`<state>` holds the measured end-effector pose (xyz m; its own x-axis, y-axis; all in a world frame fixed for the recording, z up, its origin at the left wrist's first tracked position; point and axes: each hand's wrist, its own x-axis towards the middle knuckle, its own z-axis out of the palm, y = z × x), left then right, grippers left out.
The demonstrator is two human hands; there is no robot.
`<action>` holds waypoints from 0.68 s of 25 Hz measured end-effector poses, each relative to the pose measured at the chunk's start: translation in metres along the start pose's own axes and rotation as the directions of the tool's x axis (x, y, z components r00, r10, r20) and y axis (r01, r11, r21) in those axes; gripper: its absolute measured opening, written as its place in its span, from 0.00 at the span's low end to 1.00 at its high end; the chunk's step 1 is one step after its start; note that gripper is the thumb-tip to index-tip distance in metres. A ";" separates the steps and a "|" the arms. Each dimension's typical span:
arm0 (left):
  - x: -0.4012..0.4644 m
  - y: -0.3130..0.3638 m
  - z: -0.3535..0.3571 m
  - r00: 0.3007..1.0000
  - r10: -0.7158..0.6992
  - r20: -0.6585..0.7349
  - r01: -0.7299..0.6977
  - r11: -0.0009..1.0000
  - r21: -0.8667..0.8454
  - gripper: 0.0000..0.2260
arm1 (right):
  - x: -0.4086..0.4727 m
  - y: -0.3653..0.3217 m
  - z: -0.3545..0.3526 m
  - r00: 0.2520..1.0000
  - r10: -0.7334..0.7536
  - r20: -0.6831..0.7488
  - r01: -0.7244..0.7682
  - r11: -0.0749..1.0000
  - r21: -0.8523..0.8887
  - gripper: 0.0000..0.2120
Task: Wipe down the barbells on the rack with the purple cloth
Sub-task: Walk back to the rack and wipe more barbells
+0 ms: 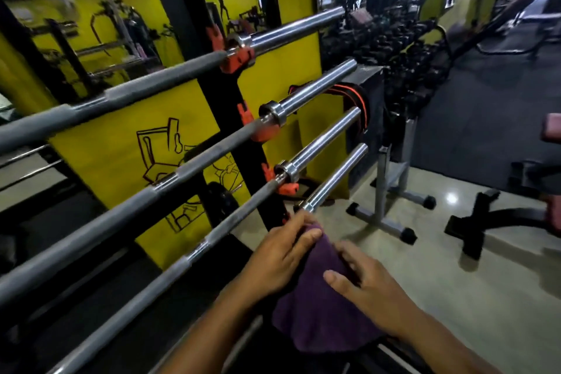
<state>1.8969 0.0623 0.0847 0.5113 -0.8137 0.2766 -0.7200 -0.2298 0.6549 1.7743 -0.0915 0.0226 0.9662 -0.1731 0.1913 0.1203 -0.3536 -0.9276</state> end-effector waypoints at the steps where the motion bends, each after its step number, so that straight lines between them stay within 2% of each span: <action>1: 0.022 -0.001 0.002 0.997 0.047 0.056 -0.049 0.998 0.034 0.06 | 0.014 -0.002 -0.006 0.999 0.038 -0.013 -0.037 0.995 0.087 0.19; 3: 0.065 -0.005 0.003 0.982 0.125 0.140 -0.142 0.983 0.115 0.08 | 0.038 -0.003 -0.016 0.986 0.130 -0.109 -0.099 0.963 0.252 0.21; 6: 0.127 -0.015 -0.002 0.959 0.208 0.191 -0.251 0.938 0.240 0.10 | 0.077 -0.005 -0.041 0.952 0.249 -0.179 -0.163 0.904 0.395 0.13; 9: 0.182 -0.021 -0.008 0.952 0.240 0.190 -0.291 0.901 0.320 0.10 | 0.117 0.002 -0.075 0.939 0.282 -0.199 -0.180 0.893 0.413 0.08; 12: 0.252 -0.036 -0.036 0.958 0.257 0.131 -0.288 0.866 0.408 0.14 | 0.173 0.020 -0.115 0.905 0.286 -0.315 -0.104 0.866 0.489 0.10; 14: 0.300 -0.057 -0.070 0.948 0.301 0.103 -0.310 0.796 0.520 0.16 | 0.213 0.041 -0.143 0.844 0.361 -0.397 -0.039 0.780 0.625 0.09; 15: 0.321 -0.070 -0.086 0.952 0.289 0.106 -0.296 0.767 0.569 0.18 | 0.233 0.051 -0.157 0.804 0.409 -0.432 0.005 0.722 0.692 0.09; 17: 0.350 -0.089 -0.107 0.975 0.184 0.120 -0.220 0.774 0.593 0.21 | 0.273 0.064 -0.184 0.716 0.473 -0.514 0.128 0.634 0.762 0.12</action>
<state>2.1905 -0.1446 0.1983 0.3096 -0.9003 0.3060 -0.9482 -0.3162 0.0292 2.0043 -0.3307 0.0743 0.6311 -0.7635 -0.1371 0.3741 0.4544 -0.8084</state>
